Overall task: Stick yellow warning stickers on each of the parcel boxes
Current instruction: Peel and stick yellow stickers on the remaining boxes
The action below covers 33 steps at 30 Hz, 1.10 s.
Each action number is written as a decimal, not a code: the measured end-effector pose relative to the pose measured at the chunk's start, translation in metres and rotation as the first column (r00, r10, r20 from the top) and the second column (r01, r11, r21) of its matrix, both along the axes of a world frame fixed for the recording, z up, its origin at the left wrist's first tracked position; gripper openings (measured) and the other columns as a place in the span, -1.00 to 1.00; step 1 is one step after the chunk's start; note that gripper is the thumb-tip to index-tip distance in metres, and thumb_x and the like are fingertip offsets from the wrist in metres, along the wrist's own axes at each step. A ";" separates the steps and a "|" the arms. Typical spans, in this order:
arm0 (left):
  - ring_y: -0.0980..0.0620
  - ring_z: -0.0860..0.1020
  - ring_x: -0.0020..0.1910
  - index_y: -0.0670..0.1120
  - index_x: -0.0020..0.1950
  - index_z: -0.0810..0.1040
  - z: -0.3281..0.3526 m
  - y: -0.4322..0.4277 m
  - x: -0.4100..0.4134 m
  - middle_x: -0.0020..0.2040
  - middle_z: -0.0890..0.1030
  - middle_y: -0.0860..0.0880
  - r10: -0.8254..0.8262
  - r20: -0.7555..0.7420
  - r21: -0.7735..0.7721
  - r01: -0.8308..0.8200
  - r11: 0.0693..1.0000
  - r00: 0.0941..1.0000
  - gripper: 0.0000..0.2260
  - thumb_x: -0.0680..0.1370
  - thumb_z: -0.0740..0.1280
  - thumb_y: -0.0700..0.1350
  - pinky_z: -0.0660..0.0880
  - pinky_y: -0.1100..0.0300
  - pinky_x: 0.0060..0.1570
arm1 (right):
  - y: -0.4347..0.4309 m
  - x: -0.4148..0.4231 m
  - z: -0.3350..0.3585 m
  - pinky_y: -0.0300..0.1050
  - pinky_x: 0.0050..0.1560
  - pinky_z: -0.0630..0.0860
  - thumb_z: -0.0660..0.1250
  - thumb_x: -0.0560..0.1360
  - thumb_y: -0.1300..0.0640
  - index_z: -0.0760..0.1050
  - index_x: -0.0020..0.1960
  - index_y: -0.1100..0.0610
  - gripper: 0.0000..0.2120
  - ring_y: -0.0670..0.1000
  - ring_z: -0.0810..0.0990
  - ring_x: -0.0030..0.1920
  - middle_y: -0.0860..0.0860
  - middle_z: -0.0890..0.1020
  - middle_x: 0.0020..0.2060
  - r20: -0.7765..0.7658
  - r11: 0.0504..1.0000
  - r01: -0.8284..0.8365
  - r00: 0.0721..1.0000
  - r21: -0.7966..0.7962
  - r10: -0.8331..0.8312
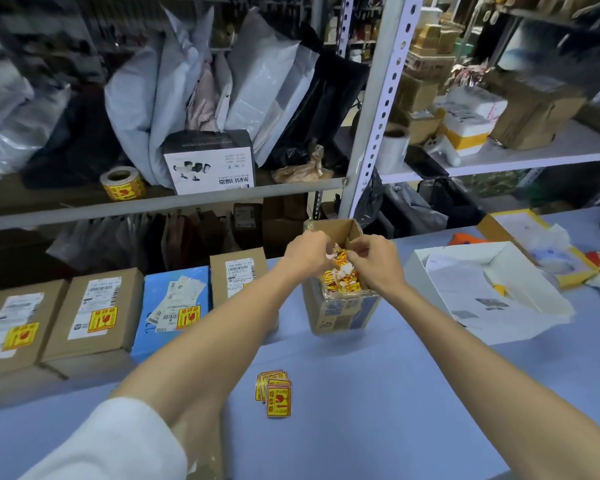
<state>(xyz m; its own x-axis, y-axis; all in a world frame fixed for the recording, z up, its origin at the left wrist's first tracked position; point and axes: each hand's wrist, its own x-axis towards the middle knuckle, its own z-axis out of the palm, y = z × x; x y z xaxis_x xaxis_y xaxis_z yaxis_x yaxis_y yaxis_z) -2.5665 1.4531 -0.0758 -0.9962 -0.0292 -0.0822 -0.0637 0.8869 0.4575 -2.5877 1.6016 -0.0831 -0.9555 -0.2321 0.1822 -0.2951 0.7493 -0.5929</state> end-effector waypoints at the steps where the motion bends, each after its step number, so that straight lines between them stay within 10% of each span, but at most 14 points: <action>1: -0.12 0.59 0.01 -0.09 0.11 0.59 -0.003 -0.002 0.003 0.05 0.62 -0.11 0.020 0.015 0.010 -0.020 1.000 1.000 -0.74 0.46 0.43 -0.05 0.57 0.03 -0.02 | -0.002 0.002 -0.003 0.08 -0.06 0.59 0.37 0.41 0.19 0.66 -0.08 0.24 -0.84 0.09 0.63 -0.13 0.12 0.70 -0.18 0.016 1.000 -0.016 1.000 0.013 0.016; 20: -0.18 0.34 0.29 -0.10 0.33 0.38 -0.108 -0.130 0.293 0.28 0.38 -0.15 0.602 0.107 0.104 -0.611 0.785 0.791 -0.54 0.45 0.37 -0.19 0.34 0.01 0.26 | -0.121 0.236 -0.087 -0.04 0.12 0.47 0.41 0.47 0.05 0.47 0.28 0.27 -0.53 0.13 0.56 0.17 0.17 0.61 0.14 0.464 0.942 -0.334 0.839 0.028 0.284; 25: -0.17 0.35 0.34 -0.15 0.42 0.24 -0.150 -0.136 0.343 0.35 0.36 -0.17 0.557 0.367 0.291 -0.661 0.692 0.745 -0.33 0.40 0.47 -0.10 0.35 0.04 0.25 | -0.132 0.291 -0.110 0.02 0.18 0.39 0.41 0.48 0.10 0.22 0.41 0.31 -0.36 0.22 0.44 0.30 0.23 0.47 0.30 0.550 0.956 -0.293 0.798 0.001 0.244; 33: -0.08 0.48 0.27 -0.09 0.42 0.32 -0.151 -0.145 0.364 0.33 0.49 -0.07 0.577 0.364 0.506 -0.675 0.536 0.731 -0.31 0.36 0.54 -0.18 0.42 0.08 0.24 | -0.128 0.297 -0.123 0.11 0.15 0.54 0.46 0.40 0.23 0.22 0.46 0.13 -0.29 0.10 0.51 0.20 0.13 0.51 0.27 0.631 0.962 -0.210 0.727 -0.173 0.272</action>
<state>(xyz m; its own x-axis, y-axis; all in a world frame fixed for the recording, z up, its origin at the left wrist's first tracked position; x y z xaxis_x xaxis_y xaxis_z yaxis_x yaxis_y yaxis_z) -2.2028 1.3078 -0.2265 -0.7166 -0.5400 -0.4414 -0.6011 0.1572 0.7836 -2.2907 1.4736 -0.2065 -0.7650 -0.4844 -0.4245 0.0161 0.6445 -0.7644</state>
